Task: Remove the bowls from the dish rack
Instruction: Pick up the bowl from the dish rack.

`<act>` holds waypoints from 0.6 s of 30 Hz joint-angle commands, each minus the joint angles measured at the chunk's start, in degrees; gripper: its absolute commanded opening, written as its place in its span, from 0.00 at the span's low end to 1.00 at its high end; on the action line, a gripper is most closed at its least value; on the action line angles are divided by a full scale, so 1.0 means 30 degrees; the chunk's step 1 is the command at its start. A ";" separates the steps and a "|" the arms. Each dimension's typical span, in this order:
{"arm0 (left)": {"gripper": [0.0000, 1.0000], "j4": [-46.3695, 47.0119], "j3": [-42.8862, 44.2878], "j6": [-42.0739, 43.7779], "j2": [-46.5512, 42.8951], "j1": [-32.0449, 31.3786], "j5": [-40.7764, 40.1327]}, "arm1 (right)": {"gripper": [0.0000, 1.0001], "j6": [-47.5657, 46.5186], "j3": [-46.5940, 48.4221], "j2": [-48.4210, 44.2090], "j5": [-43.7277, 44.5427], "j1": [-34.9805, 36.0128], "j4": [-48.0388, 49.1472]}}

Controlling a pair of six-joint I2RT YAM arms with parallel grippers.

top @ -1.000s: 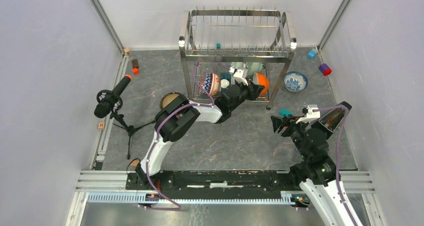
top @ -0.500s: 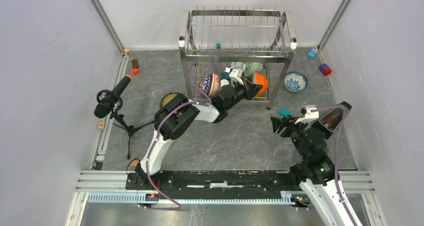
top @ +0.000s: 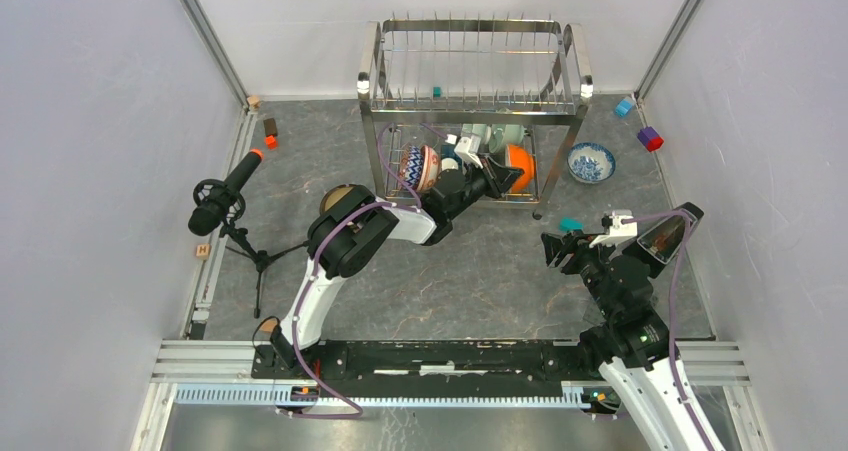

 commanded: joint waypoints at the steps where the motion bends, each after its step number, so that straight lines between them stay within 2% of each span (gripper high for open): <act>1: 0.02 0.4399 0.0225 -0.1096 -0.1388 0.0322 -0.0002 | 0.64 -0.0142 -0.0136 -0.0220 0.0104 0.0080 0.0599; 18: 0.02 0.6012 0.0464 -0.1609 -0.1609 0.0340 0.0263 | 0.64 -0.0298 -0.0164 -0.0331 0.0194 0.0078 0.0489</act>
